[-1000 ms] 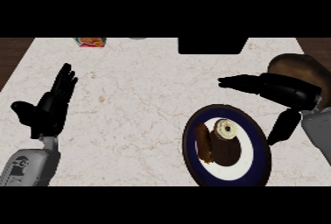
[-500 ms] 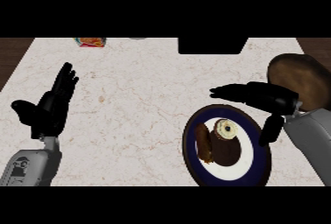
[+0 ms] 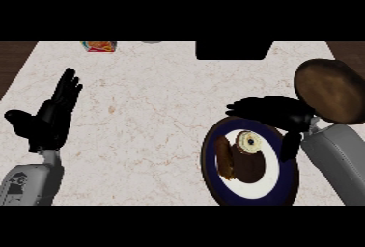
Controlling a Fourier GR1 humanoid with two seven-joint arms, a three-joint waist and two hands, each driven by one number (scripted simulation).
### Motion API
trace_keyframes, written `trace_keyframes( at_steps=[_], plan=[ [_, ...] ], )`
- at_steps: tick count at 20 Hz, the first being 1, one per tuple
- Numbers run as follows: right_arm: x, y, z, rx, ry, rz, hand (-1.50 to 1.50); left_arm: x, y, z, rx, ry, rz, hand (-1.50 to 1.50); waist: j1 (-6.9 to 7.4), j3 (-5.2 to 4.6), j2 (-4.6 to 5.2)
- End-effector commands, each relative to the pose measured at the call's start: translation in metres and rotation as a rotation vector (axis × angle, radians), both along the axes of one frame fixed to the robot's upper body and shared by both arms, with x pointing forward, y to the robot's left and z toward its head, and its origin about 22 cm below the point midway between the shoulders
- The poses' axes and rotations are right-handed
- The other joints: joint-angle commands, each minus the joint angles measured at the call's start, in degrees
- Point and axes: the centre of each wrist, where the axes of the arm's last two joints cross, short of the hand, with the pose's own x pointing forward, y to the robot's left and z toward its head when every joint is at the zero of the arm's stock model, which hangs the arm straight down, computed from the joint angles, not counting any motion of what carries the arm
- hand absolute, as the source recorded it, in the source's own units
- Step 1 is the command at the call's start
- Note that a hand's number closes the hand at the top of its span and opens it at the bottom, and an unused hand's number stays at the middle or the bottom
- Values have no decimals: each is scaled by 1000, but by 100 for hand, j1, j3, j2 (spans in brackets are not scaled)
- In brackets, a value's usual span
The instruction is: Pick the cupcake from the plate and place it in the pan
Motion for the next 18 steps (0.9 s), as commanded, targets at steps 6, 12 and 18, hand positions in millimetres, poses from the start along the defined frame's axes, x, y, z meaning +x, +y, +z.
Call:
trace_keyframes(
  at_steps=[6, 12, 18],
  plan=[
    [-2, 17, -17, -132, -23, 10, -150, 9, -11, -2, 4, 4, -5, 0, -9, -1, -3],
    [-4, 1, -45, -135, -10, 13, -150, -7, -20, -9, 11, 0, -10, 0, 5, 1, 0],
    [-20, 32, -49, -200, -24, 25, -150, -4, -3, -4, -1, 8, 0, 0, -15, -1, -8]
  ],
)
